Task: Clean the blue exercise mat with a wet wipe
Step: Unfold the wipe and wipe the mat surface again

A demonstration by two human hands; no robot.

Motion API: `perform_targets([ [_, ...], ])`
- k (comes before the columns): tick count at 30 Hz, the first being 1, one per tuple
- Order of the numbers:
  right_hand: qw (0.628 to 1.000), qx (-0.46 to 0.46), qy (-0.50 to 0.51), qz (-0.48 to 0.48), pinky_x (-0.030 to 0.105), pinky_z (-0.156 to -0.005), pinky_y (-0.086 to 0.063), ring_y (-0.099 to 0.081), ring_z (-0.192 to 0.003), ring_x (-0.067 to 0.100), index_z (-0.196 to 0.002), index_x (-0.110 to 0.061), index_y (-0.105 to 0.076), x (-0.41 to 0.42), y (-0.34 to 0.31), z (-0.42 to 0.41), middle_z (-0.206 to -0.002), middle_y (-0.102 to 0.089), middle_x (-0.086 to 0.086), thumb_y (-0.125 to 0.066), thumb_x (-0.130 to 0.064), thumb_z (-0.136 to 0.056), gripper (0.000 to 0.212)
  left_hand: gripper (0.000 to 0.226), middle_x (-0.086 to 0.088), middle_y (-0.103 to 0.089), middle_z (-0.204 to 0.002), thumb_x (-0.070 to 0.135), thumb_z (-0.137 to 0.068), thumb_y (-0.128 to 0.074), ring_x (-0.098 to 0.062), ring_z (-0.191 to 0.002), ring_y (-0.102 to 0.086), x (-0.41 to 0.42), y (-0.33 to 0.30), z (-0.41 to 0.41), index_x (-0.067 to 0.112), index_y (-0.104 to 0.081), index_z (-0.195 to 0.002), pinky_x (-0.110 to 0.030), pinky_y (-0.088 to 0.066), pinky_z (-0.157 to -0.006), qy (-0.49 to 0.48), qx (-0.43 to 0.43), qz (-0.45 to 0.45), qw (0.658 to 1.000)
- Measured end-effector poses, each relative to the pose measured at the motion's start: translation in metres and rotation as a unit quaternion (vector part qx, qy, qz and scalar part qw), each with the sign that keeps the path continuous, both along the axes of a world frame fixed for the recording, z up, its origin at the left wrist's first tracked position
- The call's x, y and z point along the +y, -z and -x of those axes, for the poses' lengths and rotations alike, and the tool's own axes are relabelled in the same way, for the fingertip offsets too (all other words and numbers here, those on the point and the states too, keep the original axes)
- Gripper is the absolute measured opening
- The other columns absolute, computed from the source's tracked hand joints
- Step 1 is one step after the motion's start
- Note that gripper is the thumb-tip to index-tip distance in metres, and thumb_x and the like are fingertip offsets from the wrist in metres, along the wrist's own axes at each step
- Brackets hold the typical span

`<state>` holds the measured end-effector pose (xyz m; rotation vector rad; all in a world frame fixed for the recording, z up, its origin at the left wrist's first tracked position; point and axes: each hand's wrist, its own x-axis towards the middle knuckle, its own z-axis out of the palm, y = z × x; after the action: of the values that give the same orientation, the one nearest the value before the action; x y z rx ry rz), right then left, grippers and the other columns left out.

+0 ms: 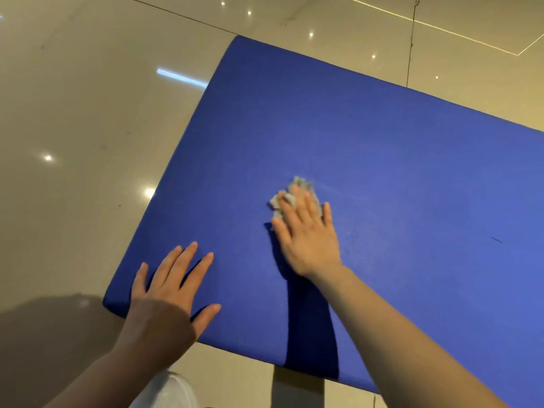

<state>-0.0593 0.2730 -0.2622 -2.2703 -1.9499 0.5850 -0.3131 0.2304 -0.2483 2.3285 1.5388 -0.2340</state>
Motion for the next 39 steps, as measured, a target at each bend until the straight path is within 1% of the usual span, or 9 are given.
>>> perform_targets([
  [6,0.975,-0.014,0.217,0.05,0.045,-0.12,0.01,0.015,-0.15,0.021,-0.157,-0.021,-0.015,0.034,-0.005,-0.048,-0.164,0.012,0.006,-0.014,-0.055,-0.1,0.066,0.074,-0.011,-0.043,-0.147,0.07,-0.087,-0.028,-0.027,-0.133,-0.033,0.047,0.0,-0.023,0.023,-0.043,-0.142,-0.066,-0.039,-0.093,-0.039,0.012,-0.016,0.999],
  [10,0.998,0.049,0.048,0.003,0.041,-0.118,0.017,0.02,-0.148,0.021,-0.154,-0.027,-0.022,0.04,-0.01,0.02,-0.164,0.012,0.004,0.009,-0.061,-0.08,0.087,0.076,-0.013,-0.045,-0.145,0.067,-0.079,-0.038,-0.03,-0.132,-0.034,0.071,0.002,-0.039,0.023,-0.044,-0.14,-0.068,-0.04,-0.091,-0.059,0.009,-0.026,0.998],
  [13,0.99,0.126,-0.045,0.051,0.039,-0.117,0.019,0.019,-0.148,0.01,-0.154,-0.029,-0.019,0.051,-0.019,0.038,-0.164,0.009,-0.008,-0.002,-0.059,-0.095,0.069,0.074,-0.01,-0.037,-0.151,0.064,-0.081,-0.043,-0.028,-0.138,-0.029,0.089,-0.002,-0.055,0.028,-0.037,-0.145,-0.067,-0.033,-0.1,-0.074,-0.004,-0.025,0.997],
  [18,0.997,0.031,-0.046,0.054,0.043,-0.117,0.013,0.016,-0.148,0.007,-0.155,-0.033,-0.012,0.071,-0.013,-0.049,-0.163,0.013,-0.013,0.009,-0.067,-0.08,0.085,0.07,-0.004,-0.016,-0.161,0.047,-0.091,-0.058,-0.022,-0.148,-0.007,0.104,0.001,-0.084,0.031,-0.028,-0.152,-0.063,-0.008,-0.113,-0.134,-0.05,-0.039,0.989],
  [25,0.974,-0.034,0.21,0.074,0.048,-0.12,0.007,0.012,-0.15,0.021,-0.157,-0.021,-0.012,0.103,-0.004,-0.144,-0.164,0.009,0.003,-0.02,-0.054,-0.1,0.066,0.078,0.008,0.051,-0.141,0.078,-0.081,-0.005,-0.02,-0.142,0.034,0.147,-0.001,-0.107,0.042,0.045,-0.128,-0.06,0.011,-0.113,-0.14,0.058,0.055,0.987],
  [30,0.998,0.005,0.059,0.016,0.038,-0.116,0.018,0.017,-0.149,0.022,-0.156,-0.024,-0.012,0.129,-0.004,-0.051,-0.164,0.011,0.003,0.0,-0.069,-0.084,0.086,0.092,0.005,0.07,-0.11,0.091,-0.061,0.008,-0.026,-0.137,0.042,0.162,-0.001,-0.109,0.036,0.057,-0.116,-0.065,0.009,-0.111,-0.122,0.116,0.135,0.976],
  [33,0.994,0.02,-0.107,0.011,0.035,-0.114,0.024,0.02,-0.148,0.018,-0.156,-0.026,-0.012,0.149,-0.003,-0.015,-0.164,0.011,0.0,0.004,-0.068,-0.08,0.089,0.117,0.003,0.061,-0.133,0.1,-0.04,0.017,-0.023,-0.134,0.042,0.162,0.011,-0.105,0.035,0.044,-0.134,-0.071,0.004,-0.107,-0.118,0.064,0.1,0.986],
  [35,0.987,-0.007,-0.162,0.0,0.038,-0.117,0.02,0.017,-0.149,0.014,-0.156,-0.029,-0.011,0.166,-0.002,-0.031,-0.164,0.009,-0.005,0.002,-0.069,-0.082,0.086,0.125,-0.009,0.011,-0.162,0.1,-0.057,0.002,-0.026,-0.143,0.012,0.164,0.019,-0.101,0.025,-0.002,-0.157,-0.082,-0.016,-0.092,-0.092,0.076,0.069,0.991],
  [39,0.998,-0.056,-0.032,0.025,0.045,-0.12,0.011,0.017,-0.148,0.008,-0.155,-0.035,-0.004,0.192,0.0,-0.12,-0.162,0.014,-0.013,-0.01,-0.067,-0.094,0.069,0.111,-0.012,-0.027,-0.154,0.095,-0.071,-0.017,-0.026,-0.15,-0.002,0.161,0.029,-0.096,0.019,-0.032,-0.151,-0.08,-0.029,-0.082,-0.079,0.054,0.054,0.994],
])
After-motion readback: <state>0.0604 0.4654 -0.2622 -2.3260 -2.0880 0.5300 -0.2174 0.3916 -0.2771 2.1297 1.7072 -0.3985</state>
